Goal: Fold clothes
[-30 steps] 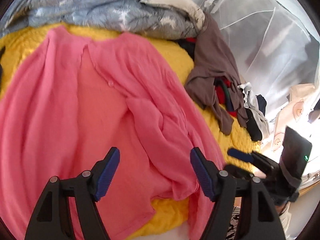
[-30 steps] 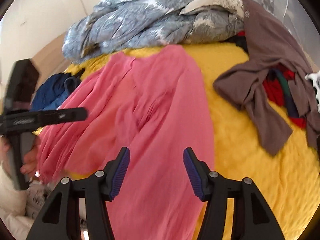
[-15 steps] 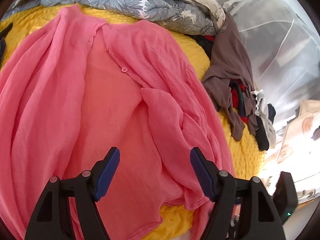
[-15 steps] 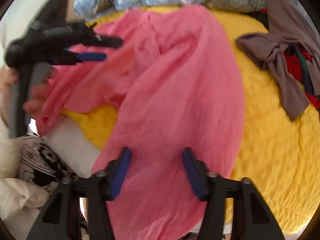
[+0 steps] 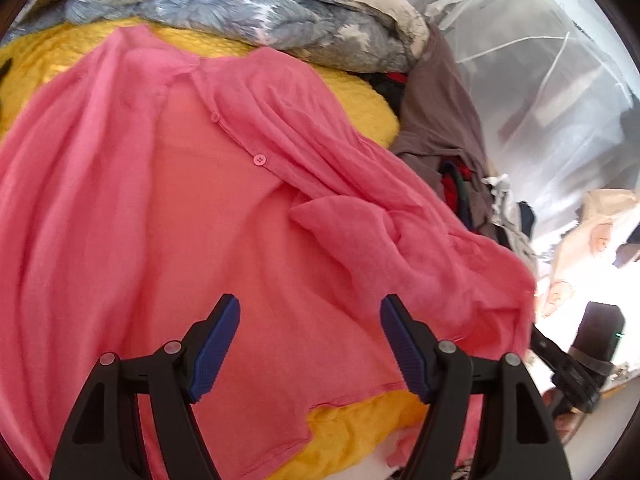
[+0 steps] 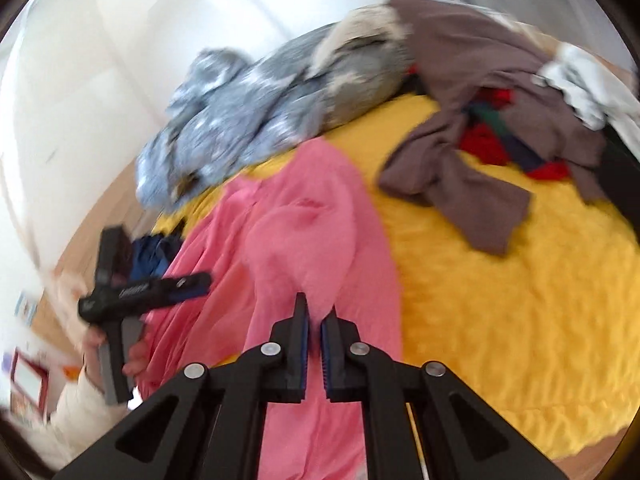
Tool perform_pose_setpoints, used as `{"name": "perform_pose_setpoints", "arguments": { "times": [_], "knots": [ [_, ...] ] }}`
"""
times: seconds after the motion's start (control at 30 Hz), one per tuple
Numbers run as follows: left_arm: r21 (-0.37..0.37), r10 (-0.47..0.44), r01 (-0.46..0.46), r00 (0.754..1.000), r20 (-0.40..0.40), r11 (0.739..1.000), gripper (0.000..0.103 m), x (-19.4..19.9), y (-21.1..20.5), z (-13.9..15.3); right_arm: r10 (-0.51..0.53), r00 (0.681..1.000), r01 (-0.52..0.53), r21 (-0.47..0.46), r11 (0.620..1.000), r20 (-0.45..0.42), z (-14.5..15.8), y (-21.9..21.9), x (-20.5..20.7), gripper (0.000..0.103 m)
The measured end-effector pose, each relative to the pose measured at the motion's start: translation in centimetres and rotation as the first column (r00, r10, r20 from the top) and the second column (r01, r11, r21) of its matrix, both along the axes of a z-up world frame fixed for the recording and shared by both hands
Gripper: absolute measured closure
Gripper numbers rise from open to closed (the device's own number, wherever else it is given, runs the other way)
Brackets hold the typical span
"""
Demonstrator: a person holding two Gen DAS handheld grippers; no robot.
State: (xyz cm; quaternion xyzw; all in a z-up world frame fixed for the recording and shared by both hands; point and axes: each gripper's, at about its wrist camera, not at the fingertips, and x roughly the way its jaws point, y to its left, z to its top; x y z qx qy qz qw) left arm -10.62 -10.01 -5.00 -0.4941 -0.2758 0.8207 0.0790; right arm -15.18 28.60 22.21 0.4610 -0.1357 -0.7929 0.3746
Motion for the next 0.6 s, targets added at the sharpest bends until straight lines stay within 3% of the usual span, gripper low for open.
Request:
{"name": "perform_pose_setpoints", "arguments": {
  "times": [0.17, 0.2, 0.3, 0.43, 0.6],
  "knots": [
    [0.09, -0.088, 0.089, 0.996, -0.017, 0.992, 0.028, -2.2, 2.2, -0.2, 0.013, 0.999, -0.013, 0.009, 1.0, 0.048, -1.2, -0.4, -0.7, 0.098],
    [0.08, -0.121, 0.122, 0.992, -0.017, 0.989, 0.028, -2.8, 3.1, -0.2, 0.015, 0.999, -0.015, 0.006, 1.0, 0.047, -1.2, -0.5, -0.7, 0.098],
    [-0.004, -0.167, 0.167, 0.986, 0.018, 0.986, 0.028, -3.8, 5.3, -1.7, 0.015, 0.999, -0.015, -0.011, 1.0, 0.038, -1.0, -0.3, -0.8, 0.098],
    [-0.154, -0.183, 0.215, 0.963, 0.201, 0.964, 0.032, -4.4, 7.4, -5.9, -0.037, 0.999, 0.038, -0.014, 0.999, 0.006, -0.7, 0.6, -1.2, 0.098],
    [-0.214, -0.202, 0.238, 0.963, 0.175, 0.947, 0.033, -3.0, 7.4, -5.3, -0.175, 0.985, 0.175, -0.034, 0.984, 0.011, -1.0, 3.2, -2.7, 0.098]
  ]
}}
